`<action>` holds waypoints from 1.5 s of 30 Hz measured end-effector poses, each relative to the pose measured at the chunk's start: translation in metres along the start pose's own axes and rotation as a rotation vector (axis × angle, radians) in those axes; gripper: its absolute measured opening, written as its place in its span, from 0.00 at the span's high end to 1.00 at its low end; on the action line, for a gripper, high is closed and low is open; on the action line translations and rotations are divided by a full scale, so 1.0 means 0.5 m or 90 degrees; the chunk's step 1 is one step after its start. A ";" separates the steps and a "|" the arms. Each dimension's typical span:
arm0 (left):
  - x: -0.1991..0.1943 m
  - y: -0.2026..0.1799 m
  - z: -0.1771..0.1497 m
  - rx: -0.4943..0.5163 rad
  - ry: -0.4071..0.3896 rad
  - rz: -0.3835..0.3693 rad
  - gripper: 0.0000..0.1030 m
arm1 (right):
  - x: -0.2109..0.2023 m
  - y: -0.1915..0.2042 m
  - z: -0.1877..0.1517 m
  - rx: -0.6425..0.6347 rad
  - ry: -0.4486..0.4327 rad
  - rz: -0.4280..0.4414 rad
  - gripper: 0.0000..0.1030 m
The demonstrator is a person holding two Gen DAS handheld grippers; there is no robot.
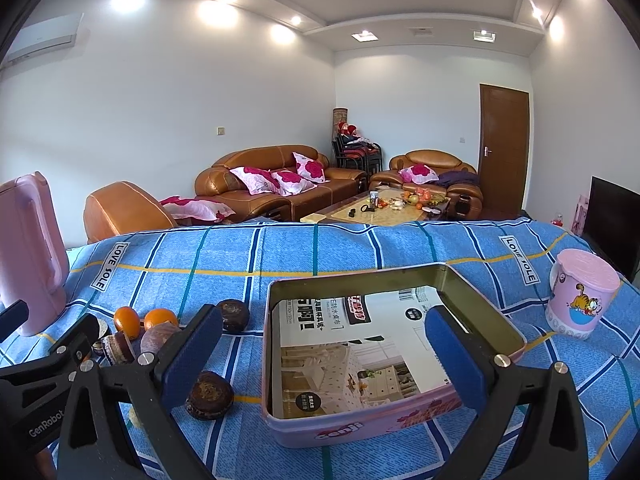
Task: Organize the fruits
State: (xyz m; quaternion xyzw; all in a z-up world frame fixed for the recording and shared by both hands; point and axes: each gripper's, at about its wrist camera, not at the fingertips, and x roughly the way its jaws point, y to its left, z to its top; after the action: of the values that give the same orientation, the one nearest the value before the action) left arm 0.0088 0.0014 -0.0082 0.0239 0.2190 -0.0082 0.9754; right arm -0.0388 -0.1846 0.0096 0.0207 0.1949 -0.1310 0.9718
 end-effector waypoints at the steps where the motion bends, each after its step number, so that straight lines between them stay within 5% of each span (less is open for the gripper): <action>1: 0.000 0.000 0.000 0.000 0.000 0.000 0.00 | 0.000 0.000 0.000 -0.001 0.000 0.000 0.01; 22: 0.004 0.011 0.004 0.007 0.014 0.005 0.00 | 0.000 0.000 -0.001 -0.003 0.001 0.010 0.01; 24: 0.011 0.023 0.012 0.013 0.026 0.016 0.00 | 0.000 0.002 0.000 -0.008 0.002 0.012 0.06; 29: 0.041 0.081 0.030 -0.005 0.073 0.039 0.00 | 0.018 0.010 -0.003 -0.020 0.046 0.063 0.58; 40: 0.058 0.163 0.036 0.014 0.094 0.071 0.01 | 0.018 0.098 -0.029 -0.093 0.113 0.241 0.60; 45: 0.058 0.174 0.041 0.020 0.113 0.018 0.05 | 0.061 0.102 -0.038 -0.078 0.182 0.269 0.60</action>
State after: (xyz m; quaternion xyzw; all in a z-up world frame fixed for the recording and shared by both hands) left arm 0.0462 0.0870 0.0015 0.0425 0.3043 0.0041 0.9516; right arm -0.0055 -0.1411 -0.0204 0.0206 0.3295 0.0915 0.9395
